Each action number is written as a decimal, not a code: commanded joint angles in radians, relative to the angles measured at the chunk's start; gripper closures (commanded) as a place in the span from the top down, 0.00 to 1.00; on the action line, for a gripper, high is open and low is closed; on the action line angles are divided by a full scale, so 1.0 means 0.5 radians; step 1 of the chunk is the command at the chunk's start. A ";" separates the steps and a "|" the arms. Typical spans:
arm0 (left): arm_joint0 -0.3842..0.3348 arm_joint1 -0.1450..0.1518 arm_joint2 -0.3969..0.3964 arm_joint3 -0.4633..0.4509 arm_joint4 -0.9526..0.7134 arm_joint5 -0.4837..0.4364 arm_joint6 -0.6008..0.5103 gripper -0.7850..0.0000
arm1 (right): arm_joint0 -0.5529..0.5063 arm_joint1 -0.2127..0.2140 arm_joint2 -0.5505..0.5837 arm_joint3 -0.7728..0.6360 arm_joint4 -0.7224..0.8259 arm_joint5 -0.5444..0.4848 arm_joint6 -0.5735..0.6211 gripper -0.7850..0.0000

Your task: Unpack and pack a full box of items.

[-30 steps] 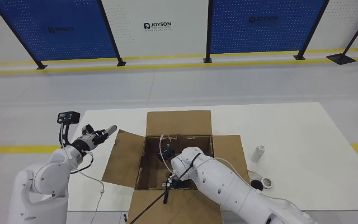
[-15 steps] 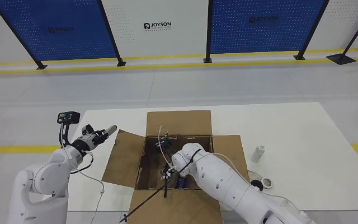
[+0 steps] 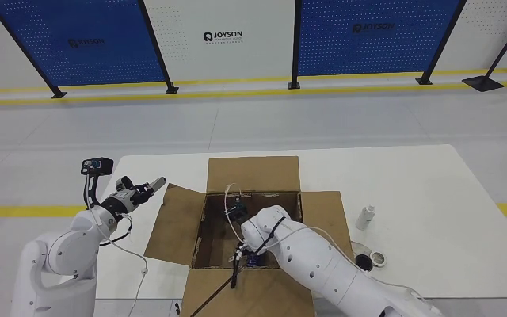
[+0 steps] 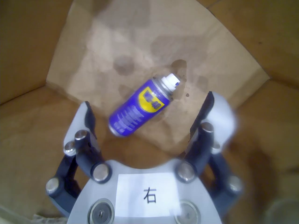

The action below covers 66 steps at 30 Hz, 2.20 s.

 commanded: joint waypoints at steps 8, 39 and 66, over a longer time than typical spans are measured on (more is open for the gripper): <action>0.000 0.000 0.000 0.000 0.000 0.000 0.000 1.00 | -0.067 -0.021 -0.007 0.118 -0.013 -0.071 -0.062 0.78; 0.000 0.000 0.000 0.000 0.000 0.000 0.000 1.00 | 0.032 -0.205 -0.042 0.424 0.044 -0.226 -0.089 0.55; 0.000 0.000 0.000 0.000 0.000 0.000 0.000 1.00 | 0.023 -0.263 0.043 0.608 0.086 -0.330 -0.181 0.09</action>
